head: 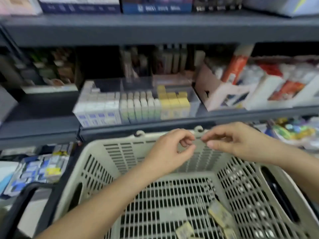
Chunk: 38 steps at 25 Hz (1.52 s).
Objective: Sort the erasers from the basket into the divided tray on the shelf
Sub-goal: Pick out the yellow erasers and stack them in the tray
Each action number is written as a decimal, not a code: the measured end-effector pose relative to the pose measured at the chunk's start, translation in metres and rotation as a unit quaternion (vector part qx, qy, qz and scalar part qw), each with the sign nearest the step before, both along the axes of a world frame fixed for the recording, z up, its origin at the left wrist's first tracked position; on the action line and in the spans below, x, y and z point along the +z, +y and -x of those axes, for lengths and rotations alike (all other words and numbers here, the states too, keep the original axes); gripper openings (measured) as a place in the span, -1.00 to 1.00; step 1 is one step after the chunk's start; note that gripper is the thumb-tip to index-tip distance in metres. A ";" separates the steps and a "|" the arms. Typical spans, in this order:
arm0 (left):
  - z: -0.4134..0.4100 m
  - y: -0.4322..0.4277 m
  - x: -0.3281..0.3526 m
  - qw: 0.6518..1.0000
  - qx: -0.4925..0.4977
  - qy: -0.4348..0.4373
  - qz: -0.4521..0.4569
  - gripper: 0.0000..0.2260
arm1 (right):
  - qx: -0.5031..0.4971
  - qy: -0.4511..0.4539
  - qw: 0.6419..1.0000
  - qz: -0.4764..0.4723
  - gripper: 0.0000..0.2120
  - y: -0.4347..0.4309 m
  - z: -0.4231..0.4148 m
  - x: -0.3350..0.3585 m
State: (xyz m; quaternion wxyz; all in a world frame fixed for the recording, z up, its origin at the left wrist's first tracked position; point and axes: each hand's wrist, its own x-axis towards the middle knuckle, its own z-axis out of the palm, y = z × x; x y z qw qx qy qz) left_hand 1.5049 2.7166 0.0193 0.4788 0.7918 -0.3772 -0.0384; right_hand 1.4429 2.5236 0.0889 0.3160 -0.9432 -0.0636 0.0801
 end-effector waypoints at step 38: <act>0.050 0.059 -0.141 0.824 -0.250 -0.180 -0.476 -0.50 | 0.109 0.298 0.919 0.234 -0.55 0.018 0.068 -0.083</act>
